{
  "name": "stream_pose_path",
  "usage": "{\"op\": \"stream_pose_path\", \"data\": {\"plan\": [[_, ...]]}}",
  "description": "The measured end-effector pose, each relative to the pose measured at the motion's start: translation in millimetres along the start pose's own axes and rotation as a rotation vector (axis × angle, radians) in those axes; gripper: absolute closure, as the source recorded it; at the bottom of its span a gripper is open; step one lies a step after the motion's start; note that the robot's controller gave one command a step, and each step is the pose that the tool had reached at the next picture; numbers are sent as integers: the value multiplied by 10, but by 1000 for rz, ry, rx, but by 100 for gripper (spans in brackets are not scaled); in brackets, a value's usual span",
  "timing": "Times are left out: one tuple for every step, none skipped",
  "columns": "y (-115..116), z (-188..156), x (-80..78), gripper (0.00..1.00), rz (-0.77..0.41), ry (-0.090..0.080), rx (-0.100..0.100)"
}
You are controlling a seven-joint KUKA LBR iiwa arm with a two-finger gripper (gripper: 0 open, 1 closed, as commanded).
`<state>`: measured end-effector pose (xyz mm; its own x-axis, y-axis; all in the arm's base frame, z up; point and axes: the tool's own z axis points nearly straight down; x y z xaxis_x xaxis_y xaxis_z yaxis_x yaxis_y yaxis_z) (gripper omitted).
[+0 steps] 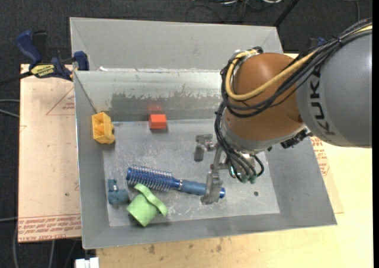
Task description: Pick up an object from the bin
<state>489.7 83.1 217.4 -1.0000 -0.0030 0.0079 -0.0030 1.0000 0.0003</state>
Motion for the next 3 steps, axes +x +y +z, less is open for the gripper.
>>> {"op": "stream_pose_path", "data": {"plan": [[-29, 1292, -149, 0, 112, 0, 0], [-27, 1251, -170, 100, 115, -8, -2], [76, 1109, 49, 100, 160, -8, -2]]}}
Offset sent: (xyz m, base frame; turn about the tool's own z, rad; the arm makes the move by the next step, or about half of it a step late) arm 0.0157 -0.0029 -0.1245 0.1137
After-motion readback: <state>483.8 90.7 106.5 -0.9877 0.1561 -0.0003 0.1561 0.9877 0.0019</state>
